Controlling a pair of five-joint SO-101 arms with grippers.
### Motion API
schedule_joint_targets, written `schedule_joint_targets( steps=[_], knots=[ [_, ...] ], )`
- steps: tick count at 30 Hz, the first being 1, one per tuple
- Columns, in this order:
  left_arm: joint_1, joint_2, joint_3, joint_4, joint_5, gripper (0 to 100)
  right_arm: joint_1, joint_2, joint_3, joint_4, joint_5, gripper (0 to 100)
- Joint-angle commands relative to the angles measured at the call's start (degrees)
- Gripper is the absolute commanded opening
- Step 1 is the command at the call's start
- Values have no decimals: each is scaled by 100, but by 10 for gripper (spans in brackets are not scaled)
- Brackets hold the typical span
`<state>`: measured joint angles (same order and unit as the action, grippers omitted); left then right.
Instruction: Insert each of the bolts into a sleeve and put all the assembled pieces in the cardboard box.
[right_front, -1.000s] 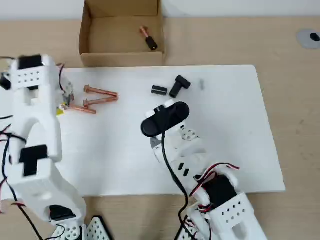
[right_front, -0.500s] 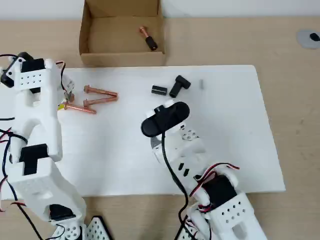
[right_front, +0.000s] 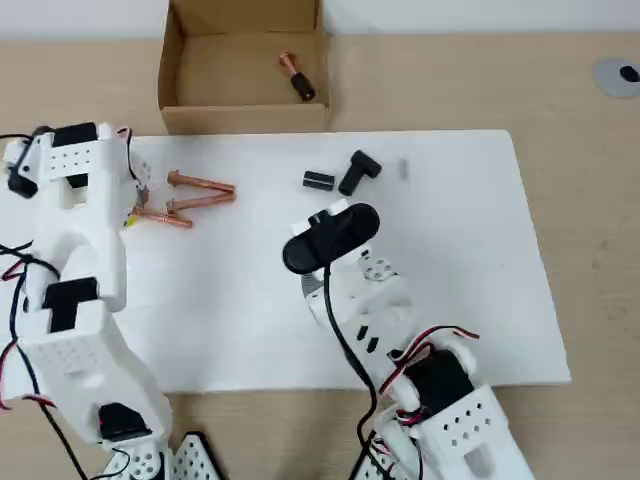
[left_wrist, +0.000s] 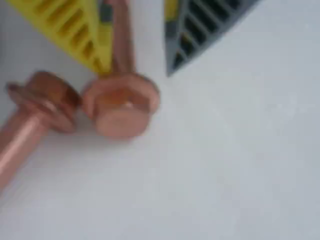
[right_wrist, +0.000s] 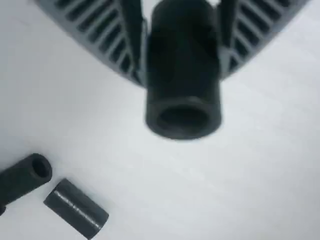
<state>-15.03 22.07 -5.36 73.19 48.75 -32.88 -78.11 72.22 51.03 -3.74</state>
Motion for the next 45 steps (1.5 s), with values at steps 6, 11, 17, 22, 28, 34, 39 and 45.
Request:
schedule_joint_targets(
  steps=[6,11,17,22,28,34,39,45],
  knots=[
    [53,453,-281,-62,26,85,101,13,-119,0,26,9],
    [44,760,-396,-53,26,85,101,13,-119,0,26,9],
    [18,866,-545,-35,44,1,101,4,-110,0,26,9],
    [-70,796,-554,-9,26,9,101,-22,-110,9,26,9],
    [-62,-391,-695,818,-18,9,101,-22,-171,-26,-141,9],
    [448,-2369,-651,1354,-835,9,101,-13,-1165,26,-158,9],
    [888,-4048,-281,1521,-2180,9,101,-22,-2316,958,-176,9],
    [897,-6062,1240,791,-3332,9,57,-40,-2686,1644,-686,9]
  ],
)
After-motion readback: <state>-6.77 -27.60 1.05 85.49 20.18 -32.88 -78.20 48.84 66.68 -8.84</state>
